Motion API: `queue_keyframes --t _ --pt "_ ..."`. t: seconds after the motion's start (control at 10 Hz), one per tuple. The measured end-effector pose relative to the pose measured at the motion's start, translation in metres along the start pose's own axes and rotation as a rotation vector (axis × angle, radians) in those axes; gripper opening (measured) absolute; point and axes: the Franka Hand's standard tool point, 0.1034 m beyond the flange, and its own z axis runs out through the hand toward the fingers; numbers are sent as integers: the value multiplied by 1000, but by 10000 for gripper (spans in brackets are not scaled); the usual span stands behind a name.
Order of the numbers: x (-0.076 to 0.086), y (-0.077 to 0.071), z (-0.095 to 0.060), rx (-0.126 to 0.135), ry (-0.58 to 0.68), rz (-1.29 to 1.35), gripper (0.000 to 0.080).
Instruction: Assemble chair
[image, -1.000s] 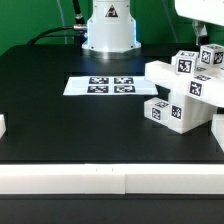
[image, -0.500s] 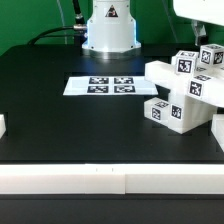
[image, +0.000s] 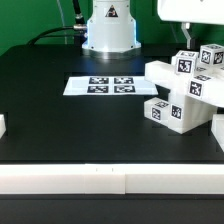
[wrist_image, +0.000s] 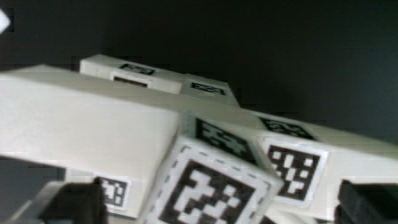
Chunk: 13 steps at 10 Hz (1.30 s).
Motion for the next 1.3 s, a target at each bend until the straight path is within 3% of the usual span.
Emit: queue_keyframes --t 0.5,1.3 --pt "0 0 0 -10 5 -410 648" --pt "2 3 0 -11 2 -838 648"
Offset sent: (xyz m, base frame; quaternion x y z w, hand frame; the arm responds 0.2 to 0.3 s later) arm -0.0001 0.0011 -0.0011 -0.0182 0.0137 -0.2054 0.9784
